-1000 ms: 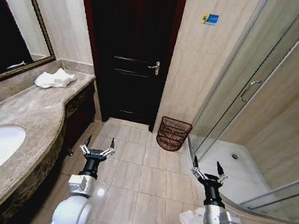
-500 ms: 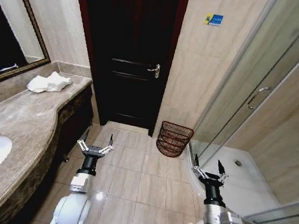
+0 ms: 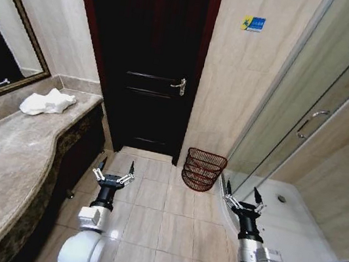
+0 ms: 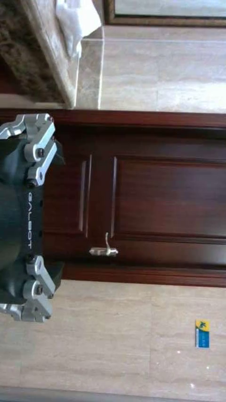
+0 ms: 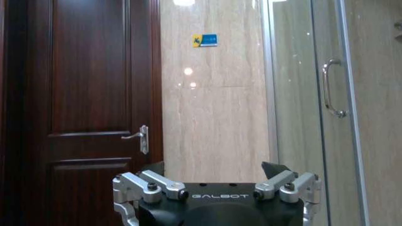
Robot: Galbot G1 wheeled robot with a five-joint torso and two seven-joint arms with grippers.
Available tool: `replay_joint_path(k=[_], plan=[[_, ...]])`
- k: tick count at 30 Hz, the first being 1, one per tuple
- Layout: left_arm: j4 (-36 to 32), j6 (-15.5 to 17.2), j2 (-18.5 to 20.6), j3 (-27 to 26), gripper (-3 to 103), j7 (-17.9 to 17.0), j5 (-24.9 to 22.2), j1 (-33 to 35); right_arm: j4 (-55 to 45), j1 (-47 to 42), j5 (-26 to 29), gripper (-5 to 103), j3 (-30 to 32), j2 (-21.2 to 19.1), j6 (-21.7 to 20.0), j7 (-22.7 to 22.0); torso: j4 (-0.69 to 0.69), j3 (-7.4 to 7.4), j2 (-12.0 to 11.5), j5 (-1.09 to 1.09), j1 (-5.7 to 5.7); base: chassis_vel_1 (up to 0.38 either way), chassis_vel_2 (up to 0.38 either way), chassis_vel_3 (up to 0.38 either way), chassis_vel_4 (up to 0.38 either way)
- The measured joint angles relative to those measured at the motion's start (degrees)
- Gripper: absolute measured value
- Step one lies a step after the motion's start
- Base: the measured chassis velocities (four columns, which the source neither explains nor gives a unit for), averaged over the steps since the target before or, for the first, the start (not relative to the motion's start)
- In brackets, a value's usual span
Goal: Discard the used towel into the hamper.
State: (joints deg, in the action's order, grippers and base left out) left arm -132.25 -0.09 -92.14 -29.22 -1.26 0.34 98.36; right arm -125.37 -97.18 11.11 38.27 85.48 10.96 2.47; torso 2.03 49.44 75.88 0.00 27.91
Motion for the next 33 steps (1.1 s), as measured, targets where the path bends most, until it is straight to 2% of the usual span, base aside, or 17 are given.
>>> replay_joint_path(k=[13, 27, 33], plan=[[0.73, -1.1, 0.0, 0.2, 100, -0.49, -0.12, -0.48, 0.22, 0.27, 0.57, 100, -0.11, -0.16, -0.17, -0.41, 0.0, -0.02, 0.02, 0.0, -0.05, -0.01, 0.005, 0.007, -0.006], [1.08, -2.33, 0.0, 0.7, 100, 0.07, -1.26, -0.25, 0.68, 0.35, 0.3, 100, -0.22, -0.15, -0.15, -0.44, 0.0, 0.0, 0.01, 0.0, -0.01, -0.11, 0.123, 0.124, -0.122], [1.35, -3.02, 0.0, 0.62, 100, 0.03, -0.39, -0.21, 0.79, 0.37, 0.11, 100, -0.18, -0.19, -0.11, -0.36, -0.01, 0.0, 0.01, 0.0, -0.02, -0.103, 0.096, 0.096, -0.11]])
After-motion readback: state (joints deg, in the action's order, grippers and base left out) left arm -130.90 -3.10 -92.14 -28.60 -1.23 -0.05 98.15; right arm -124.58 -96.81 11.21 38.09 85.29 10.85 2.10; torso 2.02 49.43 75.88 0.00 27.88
